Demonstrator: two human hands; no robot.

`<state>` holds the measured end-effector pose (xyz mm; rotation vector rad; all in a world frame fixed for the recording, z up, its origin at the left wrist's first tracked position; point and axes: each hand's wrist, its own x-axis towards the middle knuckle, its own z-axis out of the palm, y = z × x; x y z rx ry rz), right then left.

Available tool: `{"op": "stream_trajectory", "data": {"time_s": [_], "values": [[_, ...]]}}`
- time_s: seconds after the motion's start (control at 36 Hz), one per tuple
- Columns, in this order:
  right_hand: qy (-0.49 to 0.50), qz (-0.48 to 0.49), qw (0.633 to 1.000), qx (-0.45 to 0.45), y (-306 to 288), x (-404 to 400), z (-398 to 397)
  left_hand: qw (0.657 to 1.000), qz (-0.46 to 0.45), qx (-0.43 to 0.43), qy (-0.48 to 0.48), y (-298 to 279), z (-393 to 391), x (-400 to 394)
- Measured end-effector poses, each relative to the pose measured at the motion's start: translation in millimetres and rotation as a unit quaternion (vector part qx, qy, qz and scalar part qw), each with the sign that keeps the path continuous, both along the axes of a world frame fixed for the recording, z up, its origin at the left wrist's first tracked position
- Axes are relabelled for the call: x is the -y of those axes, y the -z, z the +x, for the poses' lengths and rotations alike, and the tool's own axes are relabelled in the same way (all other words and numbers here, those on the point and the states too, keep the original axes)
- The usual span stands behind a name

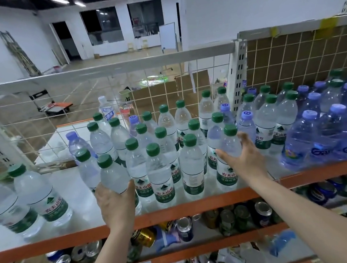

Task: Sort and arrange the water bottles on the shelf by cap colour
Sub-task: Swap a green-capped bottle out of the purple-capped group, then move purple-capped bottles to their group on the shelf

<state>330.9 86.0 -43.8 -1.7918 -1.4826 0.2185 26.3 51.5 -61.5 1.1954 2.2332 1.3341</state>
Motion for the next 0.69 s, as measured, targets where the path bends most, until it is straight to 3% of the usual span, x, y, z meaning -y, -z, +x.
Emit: {"op": "stream_trajectory", "data": {"time_s": [0.17, 0.33, 0.5, 0.69], "values": [[0.061, 0.186, 0.980, -0.029, -27, -4, -16, 0.994, 0.078, -0.061, -0.049, -21, 1, 16], [-0.004, 0.281, 0.959, -0.030, -86, -28, -56, 0.967, 0.225, -0.113, -0.029, -74, -14, 1], [-0.162, 0.158, 0.973, -0.036, -129, -64, -102, 0.963, 0.252, -0.093, -0.036, -133, -42, -34], [-0.270, 0.001, 0.962, 0.033, -143, -120, -143, 0.995, 0.068, -0.069, -0.008, -153, -81, -86]]}}
